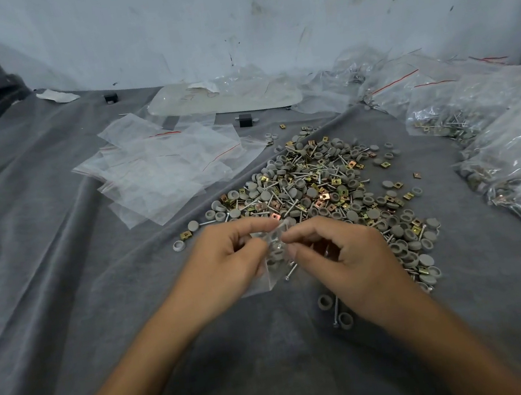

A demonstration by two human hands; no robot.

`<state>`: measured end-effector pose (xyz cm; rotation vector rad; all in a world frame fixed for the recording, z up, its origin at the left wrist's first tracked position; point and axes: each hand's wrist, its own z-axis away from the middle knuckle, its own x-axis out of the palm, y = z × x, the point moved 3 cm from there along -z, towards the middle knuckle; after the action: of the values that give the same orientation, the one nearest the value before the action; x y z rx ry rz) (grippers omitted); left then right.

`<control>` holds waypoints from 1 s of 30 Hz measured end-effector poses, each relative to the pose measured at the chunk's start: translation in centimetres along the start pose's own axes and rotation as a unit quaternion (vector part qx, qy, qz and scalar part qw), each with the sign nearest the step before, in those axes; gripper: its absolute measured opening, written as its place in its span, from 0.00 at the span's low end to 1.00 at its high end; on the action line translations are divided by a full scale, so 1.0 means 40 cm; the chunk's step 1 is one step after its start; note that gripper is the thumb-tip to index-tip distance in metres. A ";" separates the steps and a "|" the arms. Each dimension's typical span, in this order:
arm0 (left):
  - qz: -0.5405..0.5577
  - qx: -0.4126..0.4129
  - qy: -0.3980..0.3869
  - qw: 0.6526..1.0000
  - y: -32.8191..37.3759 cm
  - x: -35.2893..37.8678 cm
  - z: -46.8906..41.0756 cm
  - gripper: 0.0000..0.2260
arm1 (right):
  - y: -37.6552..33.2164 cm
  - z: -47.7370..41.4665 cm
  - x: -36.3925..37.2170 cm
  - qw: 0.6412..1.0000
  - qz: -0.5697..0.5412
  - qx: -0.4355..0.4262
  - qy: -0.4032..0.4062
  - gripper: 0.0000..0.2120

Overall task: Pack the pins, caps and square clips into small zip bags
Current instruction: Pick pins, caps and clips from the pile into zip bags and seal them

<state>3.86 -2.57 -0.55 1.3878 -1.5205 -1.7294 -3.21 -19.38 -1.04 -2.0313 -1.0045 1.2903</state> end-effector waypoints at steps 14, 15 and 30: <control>0.060 0.033 0.007 0.998 0.012 -0.017 0.008 0.16 | -0.012 0.012 0.043 0.993 0.064 -0.043 -0.091 0.10; 0.061 0.032 0.011 0.998 0.011 -0.020 0.006 0.15 | -0.013 0.013 0.043 0.993 0.060 -0.046 -0.095 0.12; 0.166 -0.061 0.050 0.983 -0.005 -0.044 -0.005 0.17 | 0.036 0.024 -0.093 0.928 0.144 0.108 -0.326 0.18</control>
<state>4.80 -1.15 -0.03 1.0736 -1.4676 -1.4980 -4.66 -23.21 -0.56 -1.6418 -0.7831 2.2174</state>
